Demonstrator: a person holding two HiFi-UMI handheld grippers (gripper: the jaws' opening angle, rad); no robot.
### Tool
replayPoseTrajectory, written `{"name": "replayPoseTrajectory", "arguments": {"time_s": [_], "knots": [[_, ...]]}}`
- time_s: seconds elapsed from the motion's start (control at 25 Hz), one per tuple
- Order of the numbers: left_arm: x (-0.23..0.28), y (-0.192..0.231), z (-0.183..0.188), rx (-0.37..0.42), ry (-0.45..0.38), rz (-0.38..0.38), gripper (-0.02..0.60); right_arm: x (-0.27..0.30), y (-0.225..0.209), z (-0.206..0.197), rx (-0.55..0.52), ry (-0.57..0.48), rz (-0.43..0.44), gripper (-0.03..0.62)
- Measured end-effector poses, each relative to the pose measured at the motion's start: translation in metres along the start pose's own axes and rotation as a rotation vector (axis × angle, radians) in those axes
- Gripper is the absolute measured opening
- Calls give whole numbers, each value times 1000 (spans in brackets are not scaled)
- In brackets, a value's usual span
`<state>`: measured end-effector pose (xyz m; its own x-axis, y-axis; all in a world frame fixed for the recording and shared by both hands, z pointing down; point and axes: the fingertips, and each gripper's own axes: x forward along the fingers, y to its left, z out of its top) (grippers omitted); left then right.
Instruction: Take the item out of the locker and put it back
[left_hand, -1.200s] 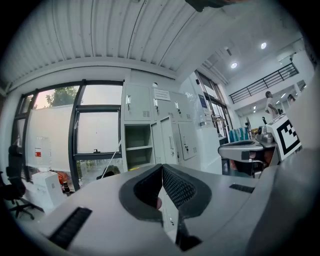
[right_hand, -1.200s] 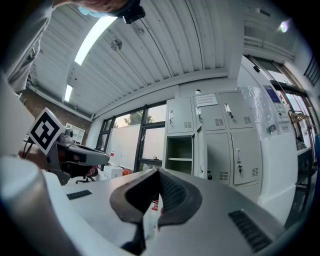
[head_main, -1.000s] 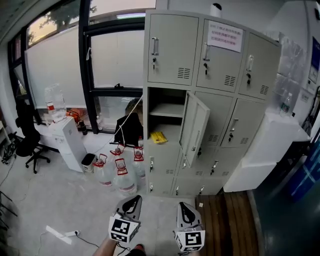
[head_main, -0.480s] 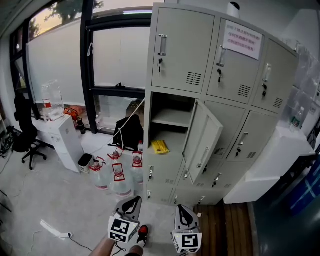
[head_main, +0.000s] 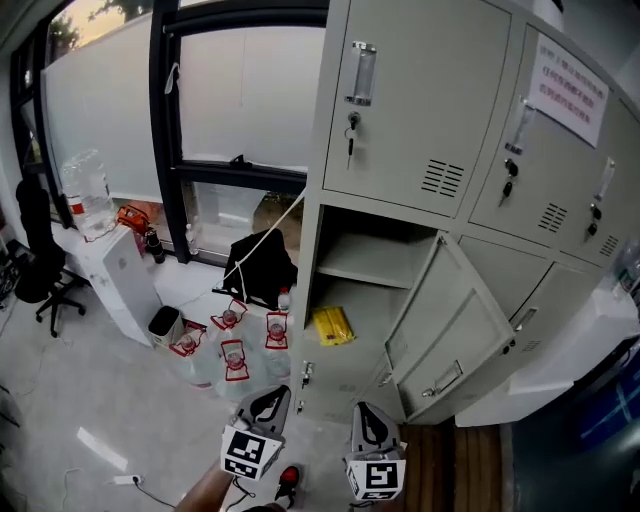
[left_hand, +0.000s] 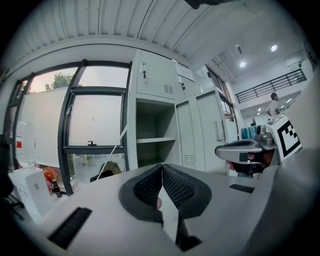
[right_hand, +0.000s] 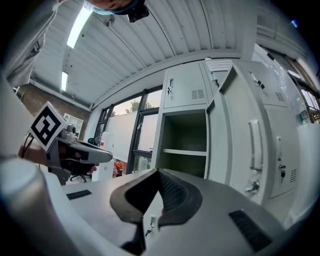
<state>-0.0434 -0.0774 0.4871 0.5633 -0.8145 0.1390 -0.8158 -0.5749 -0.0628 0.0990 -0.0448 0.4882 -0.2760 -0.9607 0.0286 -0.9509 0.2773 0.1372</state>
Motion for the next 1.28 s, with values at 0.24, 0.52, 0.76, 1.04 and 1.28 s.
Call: {"name": "replayPoseTrajectory", "arguments": {"time_s": [0.24, 0.52, 0.76, 1.04, 1.28], "knots": [[60, 45, -13, -21, 28, -14, 23, 83, -9, -25, -3, 59, 15, 14], [108, 74, -45, -46, 90, -26, 23, 149, -16, -65, -20, 134, 28, 14], [126, 87, -59, -56, 117, -35, 23, 184, -15, -92, -234, 225, 66, 164], [137, 98, -71, -65, 143, -29, 23, 218, -10, -128, -522, 331, 106, 290], [143, 110, -77, -66, 156, -15, 23, 242, -13, -143, -584, 363, 95, 301]]}}
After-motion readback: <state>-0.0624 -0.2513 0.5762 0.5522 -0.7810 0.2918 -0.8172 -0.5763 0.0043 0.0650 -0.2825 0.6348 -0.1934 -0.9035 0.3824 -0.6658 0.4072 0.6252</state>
